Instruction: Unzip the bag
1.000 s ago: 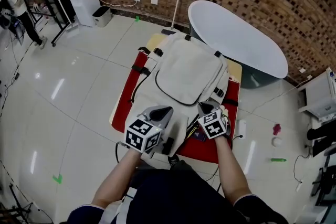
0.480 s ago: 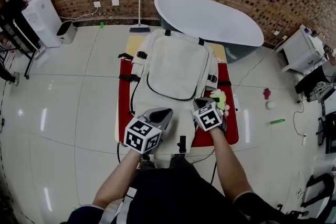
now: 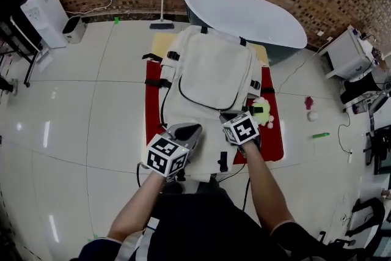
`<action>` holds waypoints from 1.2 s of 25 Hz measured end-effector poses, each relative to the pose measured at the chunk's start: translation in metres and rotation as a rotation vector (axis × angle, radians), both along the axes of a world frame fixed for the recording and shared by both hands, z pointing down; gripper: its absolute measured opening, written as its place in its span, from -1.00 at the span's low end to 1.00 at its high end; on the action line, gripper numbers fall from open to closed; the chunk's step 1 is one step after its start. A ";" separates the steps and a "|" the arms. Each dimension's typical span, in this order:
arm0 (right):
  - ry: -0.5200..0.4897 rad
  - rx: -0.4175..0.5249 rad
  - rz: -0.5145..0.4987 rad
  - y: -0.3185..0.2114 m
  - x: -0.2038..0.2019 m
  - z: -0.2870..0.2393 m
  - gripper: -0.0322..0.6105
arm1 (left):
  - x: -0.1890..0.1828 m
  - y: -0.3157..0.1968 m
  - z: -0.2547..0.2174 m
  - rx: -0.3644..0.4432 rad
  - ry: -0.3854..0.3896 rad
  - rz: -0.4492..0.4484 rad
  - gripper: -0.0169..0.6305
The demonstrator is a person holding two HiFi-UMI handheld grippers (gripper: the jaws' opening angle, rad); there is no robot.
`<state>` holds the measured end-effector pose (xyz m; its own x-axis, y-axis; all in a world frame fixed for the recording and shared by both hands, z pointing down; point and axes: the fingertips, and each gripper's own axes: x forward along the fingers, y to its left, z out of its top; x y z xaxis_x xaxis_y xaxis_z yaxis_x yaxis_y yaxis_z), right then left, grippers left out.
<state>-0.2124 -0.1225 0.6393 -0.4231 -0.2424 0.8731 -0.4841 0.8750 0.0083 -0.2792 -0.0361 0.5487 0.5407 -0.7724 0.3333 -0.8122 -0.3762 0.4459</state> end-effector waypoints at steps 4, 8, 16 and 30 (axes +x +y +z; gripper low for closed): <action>-0.017 -0.022 -0.007 0.009 -0.025 0.003 -0.82 | -0.017 0.010 0.003 -0.005 0.005 -0.020 -0.94; -0.046 -0.028 -0.002 0.012 -0.051 0.002 -0.82 | -0.034 0.017 0.003 -0.009 0.000 -0.040 -0.94; -0.131 -0.047 -0.005 0.017 -0.093 0.008 -0.82 | -0.051 0.020 0.017 -0.062 -0.048 -0.097 -0.94; -0.135 -0.054 0.078 0.021 -0.131 0.010 -0.82 | -0.111 -0.008 0.032 -0.097 -0.122 0.009 -0.94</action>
